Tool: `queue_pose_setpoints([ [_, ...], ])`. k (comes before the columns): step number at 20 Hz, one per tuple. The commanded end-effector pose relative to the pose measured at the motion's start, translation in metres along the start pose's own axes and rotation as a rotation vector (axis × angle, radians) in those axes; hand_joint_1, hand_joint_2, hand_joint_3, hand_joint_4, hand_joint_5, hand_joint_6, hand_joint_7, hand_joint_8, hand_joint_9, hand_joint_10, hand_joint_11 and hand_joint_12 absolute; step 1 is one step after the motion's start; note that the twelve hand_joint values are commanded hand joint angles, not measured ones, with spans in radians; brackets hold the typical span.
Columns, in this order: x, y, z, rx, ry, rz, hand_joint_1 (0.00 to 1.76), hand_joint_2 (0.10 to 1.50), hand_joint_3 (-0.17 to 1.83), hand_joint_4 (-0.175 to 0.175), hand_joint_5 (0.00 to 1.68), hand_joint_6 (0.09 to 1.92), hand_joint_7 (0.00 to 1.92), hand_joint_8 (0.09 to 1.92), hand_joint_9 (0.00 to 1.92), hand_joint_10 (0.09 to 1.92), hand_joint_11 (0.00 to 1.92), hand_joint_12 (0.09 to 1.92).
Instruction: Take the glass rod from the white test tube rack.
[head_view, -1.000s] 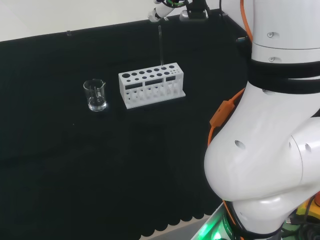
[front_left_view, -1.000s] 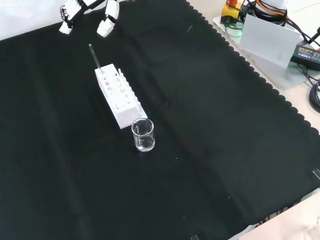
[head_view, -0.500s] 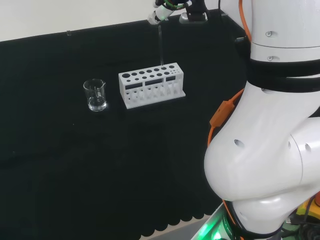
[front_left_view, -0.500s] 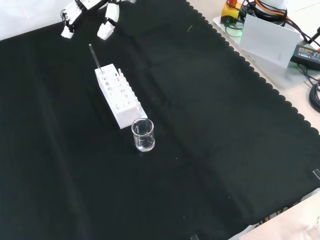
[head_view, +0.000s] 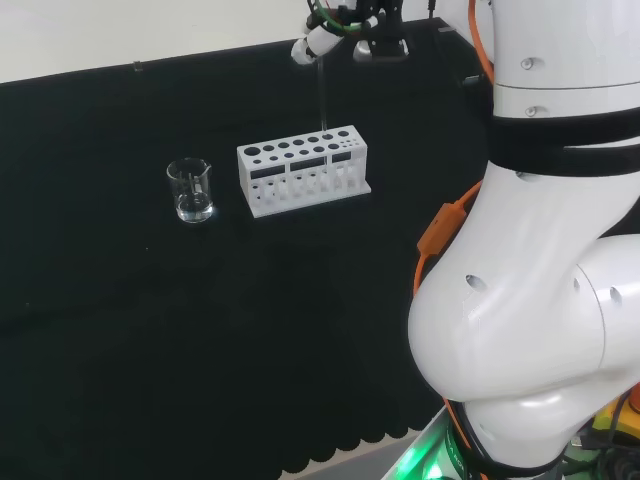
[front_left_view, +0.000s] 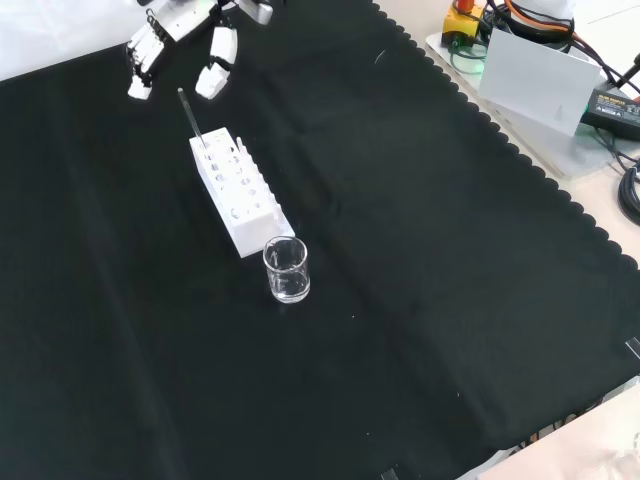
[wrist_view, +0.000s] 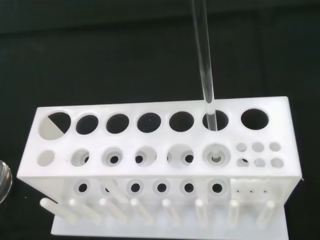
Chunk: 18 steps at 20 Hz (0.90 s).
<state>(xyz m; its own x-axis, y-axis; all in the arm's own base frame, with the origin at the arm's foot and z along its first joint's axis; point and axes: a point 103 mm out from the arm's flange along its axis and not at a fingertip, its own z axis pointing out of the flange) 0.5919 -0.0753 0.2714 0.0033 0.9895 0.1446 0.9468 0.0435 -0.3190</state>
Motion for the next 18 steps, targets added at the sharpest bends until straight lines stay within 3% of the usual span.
queue_pose_setpoints([
  [1,-0.001,0.003,0.002,0.000,0.009,-0.001,0.49,0.93,0.44,-0.079,0.36,0.11,0.14,0.74,0.19,0.84,0.00,1.32],
  [8,-0.005,0.009,0.016,0.016,-0.011,-0.003,0.53,0.93,0.44,-0.076,0.41,0.16,0.20,0.74,0.32,0.81,0.03,1.43],
  [14,-0.005,0.012,0.019,-0.001,-0.025,-0.016,0.60,0.93,0.46,-0.065,0.40,0.68,0.33,0.73,0.52,0.75,0.24,1.39],
  [18,-0.006,0.013,0.019,-0.008,-0.028,-0.026,0.67,0.94,0.49,-0.059,0.46,0.89,0.42,0.74,0.67,0.71,0.37,1.36],
])
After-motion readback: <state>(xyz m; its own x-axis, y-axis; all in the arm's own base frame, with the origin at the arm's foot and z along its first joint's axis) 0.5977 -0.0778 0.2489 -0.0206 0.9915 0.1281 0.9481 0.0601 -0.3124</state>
